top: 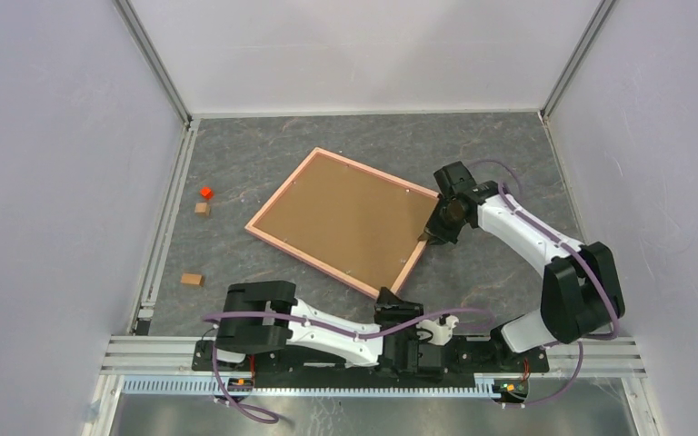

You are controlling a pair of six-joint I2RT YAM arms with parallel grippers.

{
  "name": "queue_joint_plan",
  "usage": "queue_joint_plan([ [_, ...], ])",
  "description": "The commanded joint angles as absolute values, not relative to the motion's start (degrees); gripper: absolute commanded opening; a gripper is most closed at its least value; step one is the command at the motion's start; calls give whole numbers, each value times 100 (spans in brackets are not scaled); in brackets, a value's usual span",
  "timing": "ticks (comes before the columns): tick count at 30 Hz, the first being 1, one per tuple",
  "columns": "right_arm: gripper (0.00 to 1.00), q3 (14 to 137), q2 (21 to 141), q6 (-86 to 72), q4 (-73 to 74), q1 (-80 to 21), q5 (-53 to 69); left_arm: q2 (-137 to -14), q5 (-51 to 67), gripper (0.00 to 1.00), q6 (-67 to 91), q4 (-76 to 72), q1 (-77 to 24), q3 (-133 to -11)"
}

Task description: Put the photo into the frame

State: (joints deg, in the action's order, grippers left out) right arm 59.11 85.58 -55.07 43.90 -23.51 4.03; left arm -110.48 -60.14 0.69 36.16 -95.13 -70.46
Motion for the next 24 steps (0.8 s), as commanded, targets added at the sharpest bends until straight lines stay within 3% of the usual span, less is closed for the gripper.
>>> queue_joint_plan([
  [1, 0, 5897, 7890, -5457, 4305, -2393, 611, -10306, -7096, 27, -549, 3083, -9420, -7054],
  [2, 8, 5962, 7741, -5405, 4271, -2382, 432, -10153, -7115, 21, -674, 3024, -9413, -7057],
  [4, 40, 6266, 7439, -5145, 4277, -2357, -76, -9874, -7159, 5, -968, 2798, -9415, -7066],
  [5, 56, 6482, 7276, -4963, 4302, -2341, -428, -9731, -7163, 3, -1129, 2708, -9411, -7087],
  [8, 79, 7305, 6786, -4261, 4522, -2265, -1430, -9376, -7107, 2, -1412, 2634, -9380, -7323],
  [13, 94, 8546, 6007, -2916, 4567, -2231, -2414, -8672, -6391, 2, -1483, 2791, -9254, -8070],
  [24, 98, 8460, 4121, -2368, 3907, -2232, -3405, -7450, -3644, 2, -369, 2915, -8500, -9598],
])
